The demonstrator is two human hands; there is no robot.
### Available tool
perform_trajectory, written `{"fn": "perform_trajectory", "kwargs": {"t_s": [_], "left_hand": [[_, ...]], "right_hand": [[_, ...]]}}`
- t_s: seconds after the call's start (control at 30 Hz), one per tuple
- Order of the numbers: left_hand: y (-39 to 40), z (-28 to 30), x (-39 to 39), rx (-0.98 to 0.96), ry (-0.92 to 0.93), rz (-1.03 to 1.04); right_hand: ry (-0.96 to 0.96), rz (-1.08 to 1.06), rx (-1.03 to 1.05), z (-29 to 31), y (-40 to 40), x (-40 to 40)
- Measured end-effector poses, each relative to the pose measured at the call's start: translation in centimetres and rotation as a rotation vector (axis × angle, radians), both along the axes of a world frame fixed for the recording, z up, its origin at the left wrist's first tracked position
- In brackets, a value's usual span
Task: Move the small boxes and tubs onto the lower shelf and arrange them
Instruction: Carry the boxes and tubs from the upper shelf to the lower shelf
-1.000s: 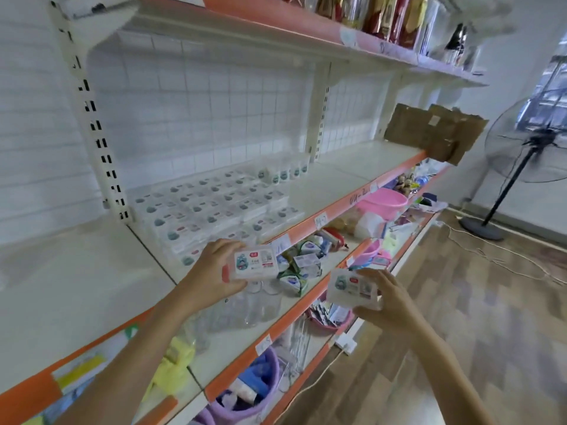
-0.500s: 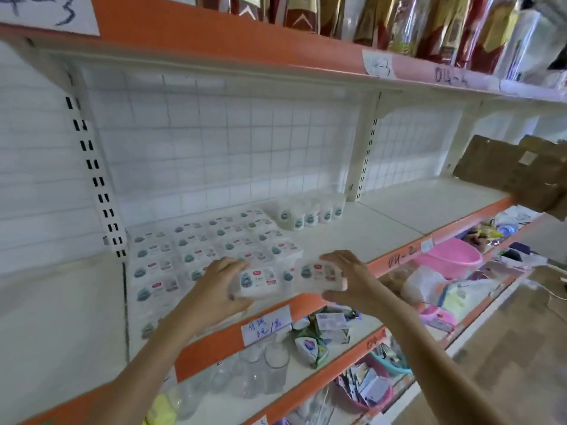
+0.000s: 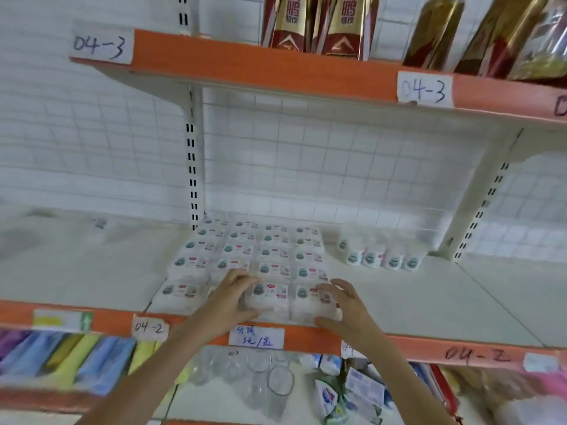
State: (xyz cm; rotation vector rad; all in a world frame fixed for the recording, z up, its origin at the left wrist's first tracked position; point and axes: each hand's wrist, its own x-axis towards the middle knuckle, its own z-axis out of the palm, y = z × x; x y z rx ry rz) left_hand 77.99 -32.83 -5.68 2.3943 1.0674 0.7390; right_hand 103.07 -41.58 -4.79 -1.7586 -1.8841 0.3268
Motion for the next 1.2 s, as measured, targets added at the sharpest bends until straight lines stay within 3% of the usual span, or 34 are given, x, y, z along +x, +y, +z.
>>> {"fn": "perform_trajectory", "kwargs": {"t_s": [0.27, 0.87, 1.2], "left_hand": [[-2.3, -0.1, 2.0, 0.062, 0.028, 0.17], [-1.8, -0.3, 2.0, 0.057, 0.03, 0.121], [-2.2, 1.5, 0.8, -0.008, 0.104, 0.08]], "right_hand": [[-0.042, 0.029, 0.055, -0.2, -0.2, 0.1], [-0.17, -0.081, -0.133, 0.2, -0.7, -1.2], [-0.261, -0.129, -0.103, 1.7, -2.4, -1.6]]}}
